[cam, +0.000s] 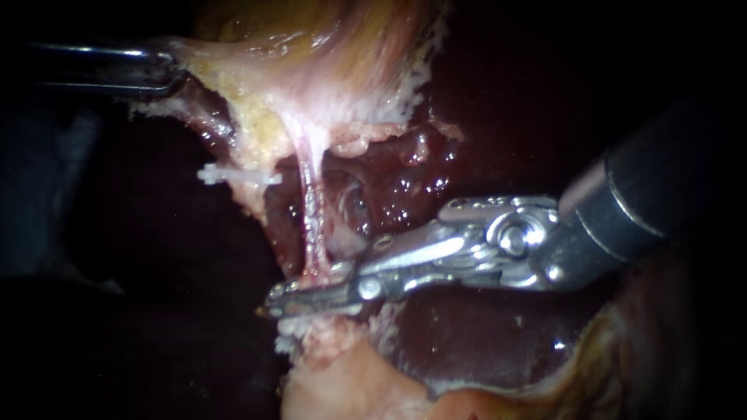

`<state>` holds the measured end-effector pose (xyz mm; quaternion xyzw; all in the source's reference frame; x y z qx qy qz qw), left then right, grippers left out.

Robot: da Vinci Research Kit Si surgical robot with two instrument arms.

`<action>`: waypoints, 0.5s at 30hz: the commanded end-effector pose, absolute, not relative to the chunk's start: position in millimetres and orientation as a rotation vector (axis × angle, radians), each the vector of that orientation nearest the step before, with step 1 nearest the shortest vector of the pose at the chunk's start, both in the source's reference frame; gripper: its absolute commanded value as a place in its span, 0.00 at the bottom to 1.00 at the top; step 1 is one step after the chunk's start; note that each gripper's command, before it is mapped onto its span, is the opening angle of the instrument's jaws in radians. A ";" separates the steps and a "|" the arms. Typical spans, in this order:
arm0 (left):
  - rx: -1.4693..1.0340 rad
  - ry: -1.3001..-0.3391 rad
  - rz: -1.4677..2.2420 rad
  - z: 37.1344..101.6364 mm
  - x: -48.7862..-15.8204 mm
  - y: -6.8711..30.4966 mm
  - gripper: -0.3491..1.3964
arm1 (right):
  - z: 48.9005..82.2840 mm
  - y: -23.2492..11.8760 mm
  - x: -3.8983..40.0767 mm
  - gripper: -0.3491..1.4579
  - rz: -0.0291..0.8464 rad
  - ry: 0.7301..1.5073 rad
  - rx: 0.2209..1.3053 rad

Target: Going back second clip right tube

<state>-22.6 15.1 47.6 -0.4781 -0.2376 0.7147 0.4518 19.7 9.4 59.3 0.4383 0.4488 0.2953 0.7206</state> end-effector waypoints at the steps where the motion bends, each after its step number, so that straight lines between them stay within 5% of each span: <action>1: -1.181 -0.587 1.766 47.6 -22.6 15.1 0.00 | 59.3 9.4 19.7 0.00 0.653 0.992 0.969; 3: -1.181 -0.587 1.766 47.6 -22.6 15.1 0.00 | 59.3 9.4 19.7 0.00 0.653 0.995 0.969; 6: -1.181 -0.586 1.766 47.6 -22.6 15.1 0.00 | 59.7 9.1 19.8 0.30 0.659 1.045 0.978; 8: -1.181 -0.586 1.766 47.6 -22.6 15.1 0.00 | 60.0 9.0 20.0 0.42 0.665 1.080 0.984; 15: -1.181 -0.586 1.766 47.6 -22.6 15.0 0.00 | 61.6 8.3 20.4 0.45 0.657 1.130 0.954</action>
